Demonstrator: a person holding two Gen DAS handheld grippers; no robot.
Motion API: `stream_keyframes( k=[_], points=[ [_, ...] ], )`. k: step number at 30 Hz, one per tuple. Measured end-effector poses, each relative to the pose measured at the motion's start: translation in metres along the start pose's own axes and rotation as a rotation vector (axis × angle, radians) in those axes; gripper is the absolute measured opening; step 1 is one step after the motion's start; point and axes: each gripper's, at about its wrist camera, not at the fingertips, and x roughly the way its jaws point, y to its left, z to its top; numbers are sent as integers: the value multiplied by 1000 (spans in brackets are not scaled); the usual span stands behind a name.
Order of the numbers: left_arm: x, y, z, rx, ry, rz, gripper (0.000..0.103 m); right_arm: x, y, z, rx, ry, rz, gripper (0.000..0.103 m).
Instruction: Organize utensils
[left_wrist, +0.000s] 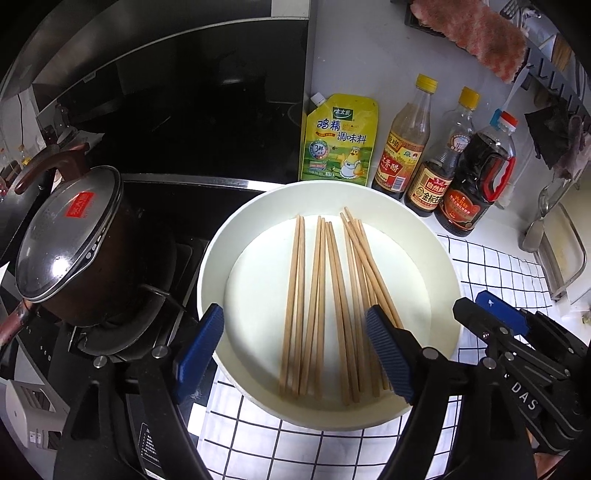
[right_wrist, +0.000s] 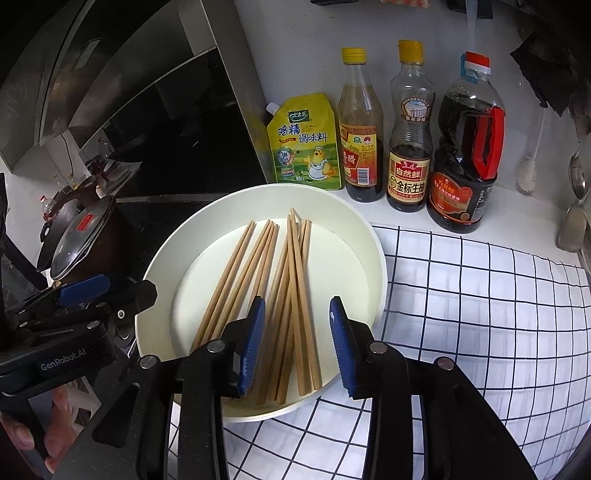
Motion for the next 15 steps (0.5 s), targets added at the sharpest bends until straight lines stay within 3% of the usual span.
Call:
stream_keyframes(
  k=[15],
  points=[
    [-5, -8, -7, -16, 3, 23, 85, -3, -9, -7, 6, 27, -6, 45]
  ],
)
